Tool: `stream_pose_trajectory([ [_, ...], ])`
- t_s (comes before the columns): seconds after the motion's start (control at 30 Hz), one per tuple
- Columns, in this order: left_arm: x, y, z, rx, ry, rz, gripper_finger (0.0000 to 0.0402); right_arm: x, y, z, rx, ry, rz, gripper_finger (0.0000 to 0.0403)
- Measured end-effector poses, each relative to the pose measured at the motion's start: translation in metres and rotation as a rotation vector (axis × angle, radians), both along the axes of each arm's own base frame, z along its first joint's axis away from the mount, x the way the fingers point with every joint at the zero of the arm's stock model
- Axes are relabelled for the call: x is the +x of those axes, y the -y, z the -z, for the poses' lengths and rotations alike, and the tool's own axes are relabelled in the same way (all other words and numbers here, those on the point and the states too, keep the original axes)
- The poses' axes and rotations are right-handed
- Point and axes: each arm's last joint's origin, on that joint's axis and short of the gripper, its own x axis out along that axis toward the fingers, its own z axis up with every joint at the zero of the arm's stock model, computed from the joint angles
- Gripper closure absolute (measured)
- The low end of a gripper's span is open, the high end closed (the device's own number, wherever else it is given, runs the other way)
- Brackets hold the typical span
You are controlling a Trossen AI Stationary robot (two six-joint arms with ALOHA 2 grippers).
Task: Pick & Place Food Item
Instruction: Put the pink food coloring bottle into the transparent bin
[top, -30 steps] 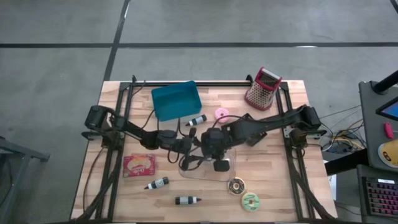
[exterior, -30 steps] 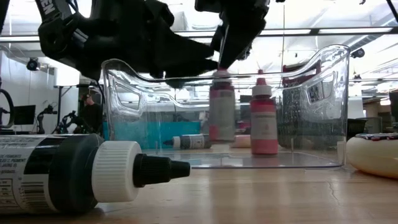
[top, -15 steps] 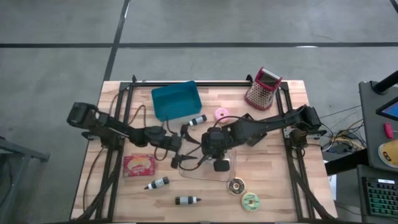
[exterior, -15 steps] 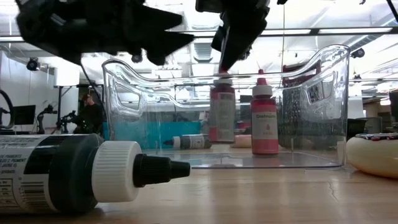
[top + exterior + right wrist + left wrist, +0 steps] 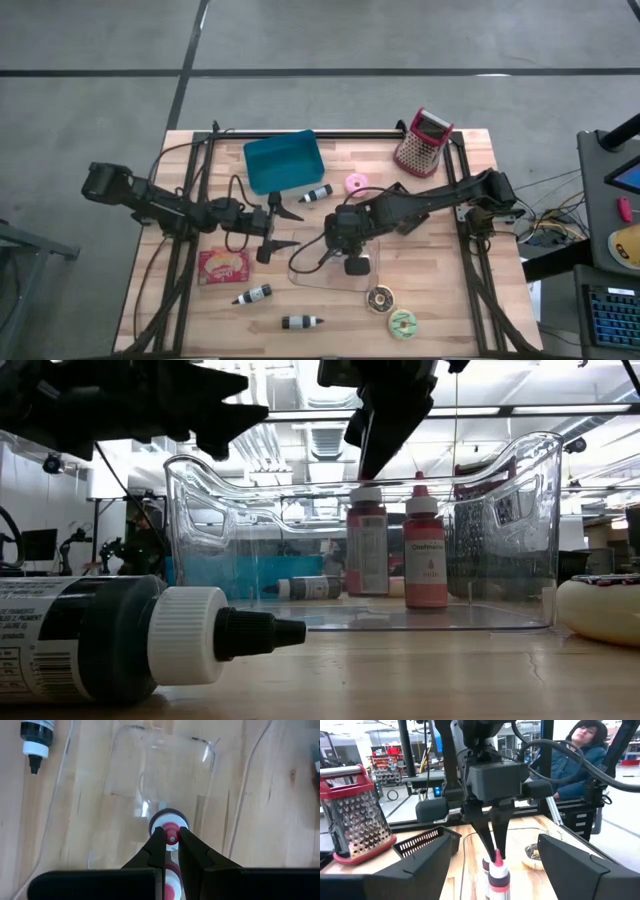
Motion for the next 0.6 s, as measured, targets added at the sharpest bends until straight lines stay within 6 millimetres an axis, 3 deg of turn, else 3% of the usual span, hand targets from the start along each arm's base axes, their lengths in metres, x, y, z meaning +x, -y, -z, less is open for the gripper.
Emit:
stream_pose_trajectory([
  [0.2, 0.001, 0.000, 0.000, 0.000, 0.001, -0.008, 0.0106, 0.006, -0.001, 0.012, 0.000, -0.019, -0.020, 0.0385],
  [0.6, 0.001, 0.000, 0.000, 0.000, 0.002, -0.014, 0.0106, 0.006, -0.001, 0.012, 0.016, -0.018, -0.012, 0.0377],
])
